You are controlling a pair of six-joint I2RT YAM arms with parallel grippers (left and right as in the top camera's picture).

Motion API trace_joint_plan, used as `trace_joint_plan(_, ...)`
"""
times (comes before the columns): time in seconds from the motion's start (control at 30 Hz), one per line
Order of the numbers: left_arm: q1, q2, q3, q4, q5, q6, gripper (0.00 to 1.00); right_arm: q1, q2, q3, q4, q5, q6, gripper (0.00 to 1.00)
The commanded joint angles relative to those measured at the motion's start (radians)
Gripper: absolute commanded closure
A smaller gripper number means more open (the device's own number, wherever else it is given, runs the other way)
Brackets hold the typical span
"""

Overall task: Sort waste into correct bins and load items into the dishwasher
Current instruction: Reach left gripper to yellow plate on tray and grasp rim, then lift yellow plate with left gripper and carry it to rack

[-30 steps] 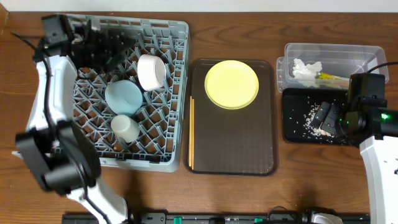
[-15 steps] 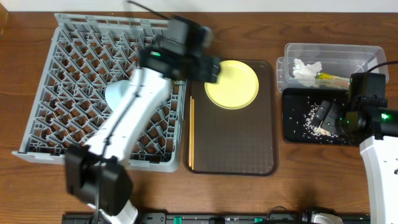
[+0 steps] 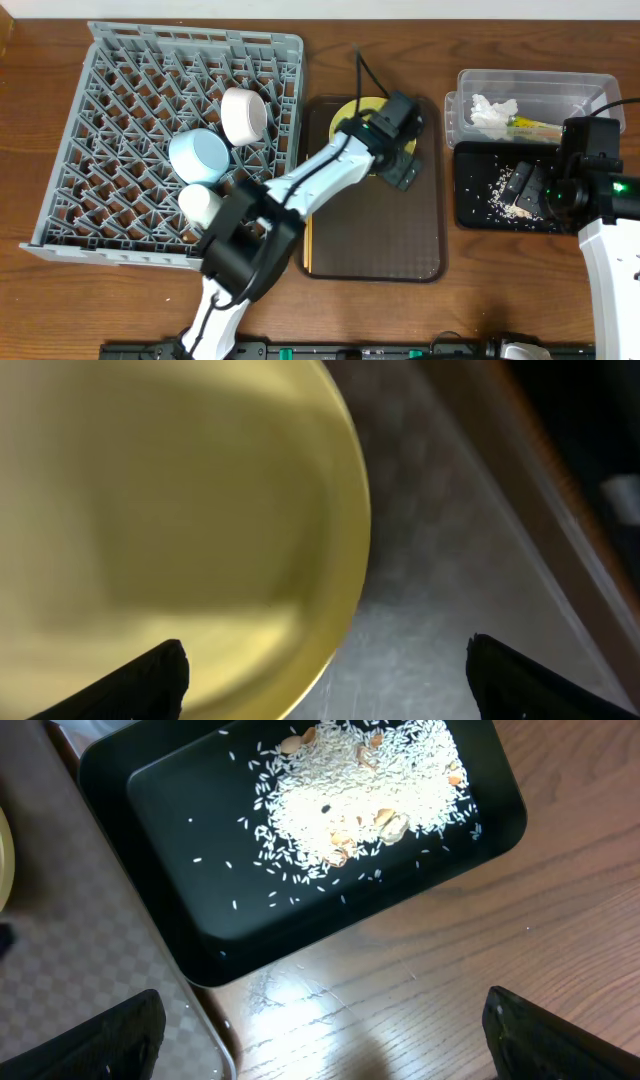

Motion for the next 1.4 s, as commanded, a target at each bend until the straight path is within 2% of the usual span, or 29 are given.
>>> trace_joint_plan(0.0,-0.002,0.053,0.000,0.003,-0.018,0.020,0.18,-0.007,-0.004,0.004,-0.002,0.000,-0.005,0.01)
trace_joint_plan(0.17,-0.003,0.073,0.000,-0.026,-0.014,0.019,0.46,-0.007,-0.004,0.004,-0.005,0.000,-0.005,0.01)
trace_joint_plan(0.3,-0.006,0.070,0.000,-0.050,-0.006,0.019,0.74,-0.007,-0.004,0.004,-0.004,0.000,-0.005,0.01)
trace_joint_plan(0.37,-0.009,0.070,0.000,-0.064,-0.007,0.019,0.81,-0.007,-0.004,0.004,-0.004,0.000,-0.005,0.01)
trace_joint_plan(0.4,-0.016,0.069,0.000,-0.072,-0.007,0.019,0.89,-0.007,-0.004,0.004,-0.004,0.000,-0.005,0.01)
trace_joint_plan(0.43,-0.019,0.067,0.000,-0.075,-0.007,0.019,0.93,-0.007,-0.004,0.004,-0.004,0.000,-0.005,0.01)
trace_joint_plan(0.73,-0.042,-0.023,0.000,-0.075,-0.007,0.019,0.94,-0.007,-0.004,0.004,-0.008,0.000,-0.006,0.01)
trace_joint_plan(0.97,-0.027,-0.222,0.001,-0.075,-0.008,0.019,0.94,-0.007,-0.004,0.004,-0.009,0.000,-0.006,0.01)
trace_joint_plan(1.17,0.034,-0.378,0.001,-0.076,-0.008,0.019,0.94,-0.007,-0.004,0.004,-0.008,0.000,-0.005,0.01)
trace_joint_plan(1.37,0.155,-0.451,0.001,-0.078,-0.007,-0.009,0.94,-0.007,-0.004,0.004,-0.009,0.000,-0.005,0.01)
